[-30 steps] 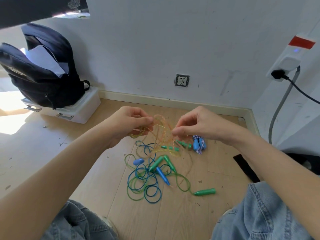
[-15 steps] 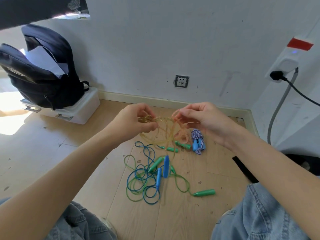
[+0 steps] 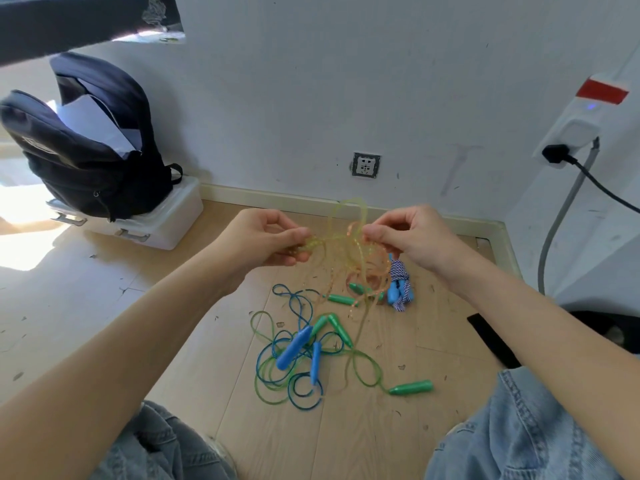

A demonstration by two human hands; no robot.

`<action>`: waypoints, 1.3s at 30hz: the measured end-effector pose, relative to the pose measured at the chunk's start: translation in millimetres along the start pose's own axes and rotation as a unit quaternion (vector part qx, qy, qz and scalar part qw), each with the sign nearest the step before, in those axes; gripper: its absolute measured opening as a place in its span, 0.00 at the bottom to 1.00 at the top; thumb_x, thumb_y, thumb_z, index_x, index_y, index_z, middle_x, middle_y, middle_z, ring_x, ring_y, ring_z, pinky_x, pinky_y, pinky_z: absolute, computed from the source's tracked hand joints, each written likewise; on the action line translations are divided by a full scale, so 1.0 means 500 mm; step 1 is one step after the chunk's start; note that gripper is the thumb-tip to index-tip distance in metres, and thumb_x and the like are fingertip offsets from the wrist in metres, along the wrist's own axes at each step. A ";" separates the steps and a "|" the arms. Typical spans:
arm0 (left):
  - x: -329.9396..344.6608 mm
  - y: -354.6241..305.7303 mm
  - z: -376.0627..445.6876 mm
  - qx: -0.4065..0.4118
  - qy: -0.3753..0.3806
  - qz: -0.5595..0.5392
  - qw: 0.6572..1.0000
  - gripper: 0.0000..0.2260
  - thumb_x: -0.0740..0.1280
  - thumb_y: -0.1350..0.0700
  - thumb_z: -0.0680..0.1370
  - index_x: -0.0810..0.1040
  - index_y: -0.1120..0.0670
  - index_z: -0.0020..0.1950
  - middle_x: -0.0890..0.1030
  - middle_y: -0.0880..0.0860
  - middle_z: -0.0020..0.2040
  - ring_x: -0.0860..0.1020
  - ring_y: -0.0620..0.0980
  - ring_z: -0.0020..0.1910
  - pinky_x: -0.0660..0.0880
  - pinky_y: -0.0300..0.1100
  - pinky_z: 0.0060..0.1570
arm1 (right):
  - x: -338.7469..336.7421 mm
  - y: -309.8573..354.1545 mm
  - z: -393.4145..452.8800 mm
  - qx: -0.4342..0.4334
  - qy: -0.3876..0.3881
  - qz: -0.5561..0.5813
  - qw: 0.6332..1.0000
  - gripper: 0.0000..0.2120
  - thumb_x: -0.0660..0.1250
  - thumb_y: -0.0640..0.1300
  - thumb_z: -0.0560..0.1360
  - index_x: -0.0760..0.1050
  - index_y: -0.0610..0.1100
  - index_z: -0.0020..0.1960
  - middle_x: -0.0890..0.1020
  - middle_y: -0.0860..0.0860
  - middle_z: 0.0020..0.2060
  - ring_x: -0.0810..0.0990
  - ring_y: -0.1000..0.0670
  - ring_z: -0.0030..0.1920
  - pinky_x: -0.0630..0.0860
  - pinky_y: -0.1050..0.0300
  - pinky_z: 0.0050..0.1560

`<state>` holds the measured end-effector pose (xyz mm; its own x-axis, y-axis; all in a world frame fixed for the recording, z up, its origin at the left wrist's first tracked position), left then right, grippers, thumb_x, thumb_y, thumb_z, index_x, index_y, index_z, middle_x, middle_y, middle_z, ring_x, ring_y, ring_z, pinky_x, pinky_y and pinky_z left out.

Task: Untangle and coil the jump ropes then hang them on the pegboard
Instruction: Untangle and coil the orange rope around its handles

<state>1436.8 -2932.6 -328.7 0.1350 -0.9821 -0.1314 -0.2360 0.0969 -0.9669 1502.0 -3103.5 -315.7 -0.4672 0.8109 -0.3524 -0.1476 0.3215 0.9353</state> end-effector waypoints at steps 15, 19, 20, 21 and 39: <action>-0.017 0.044 0.008 -0.142 -0.020 -0.252 0.957 0.09 0.65 0.56 0.77 0.74 0.56 0.37 0.76 0.48 0.26 0.74 0.43 0.24 0.76 0.34 0.29 | 0.082 0.031 -0.029 -0.004 0.200 0.077 0.977 0.12 0.65 0.39 0.73 0.71 0.46 0.32 0.72 0.52 0.25 0.67 0.55 0.26 0.66 0.67 0.30; 0.019 0.031 0.004 -0.156 0.059 -0.322 0.932 0.08 0.66 0.54 0.72 0.69 0.56 0.38 0.71 0.50 0.30 0.74 0.48 0.30 0.79 0.37 0.34 | 0.094 0.021 -0.023 -0.039 0.173 -0.165 0.970 0.10 0.64 0.45 0.74 0.73 0.46 0.34 0.77 0.54 0.24 0.73 0.56 0.26 0.70 0.66 0.33; 0.023 0.024 0.004 -0.143 0.072 -0.318 0.935 0.08 0.67 0.54 0.70 0.70 0.57 0.40 0.72 0.51 0.32 0.75 0.48 0.33 0.80 0.39 0.37 | 0.096 0.016 -0.023 -0.029 0.182 -0.164 0.969 0.08 0.63 0.48 0.75 0.74 0.47 0.38 0.79 0.53 0.25 0.76 0.56 0.27 0.72 0.66 0.34; 0.024 0.016 0.004 -0.126 0.077 -0.309 0.939 0.08 0.68 0.55 0.68 0.71 0.57 0.41 0.74 0.51 0.33 0.77 0.48 0.34 0.80 0.40 0.39 | 0.100 0.009 -0.025 -0.008 0.195 -0.141 0.971 0.07 0.63 0.50 0.76 0.75 0.48 0.42 0.81 0.51 0.26 0.78 0.54 0.28 0.73 0.65 0.35; 0.080 0.010 -0.010 0.016 0.074 0.128 0.989 0.13 0.71 0.55 0.72 0.76 0.53 0.56 0.75 0.47 0.38 0.72 0.42 0.32 0.68 0.32 0.32 | 0.034 -0.017 -0.002 0.087 0.045 0.152 0.984 0.06 0.63 0.36 0.77 0.69 0.42 0.41 0.84 0.46 0.33 0.74 0.53 0.30 0.72 0.64 0.31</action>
<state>1436.2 -2972.1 -337.7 -0.0683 -0.9377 -0.3408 -0.2129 0.3474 -0.9132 1494.5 -3092.8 -329.8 -0.5436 0.8381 -0.0462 0.1586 0.1566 0.9749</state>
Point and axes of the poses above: each hand's wrist, its own z-axis towards the middle knuckle, its own x-axis out of the palm, y = z × x, the point moved 10 cm from there along z, towards the middle knuckle
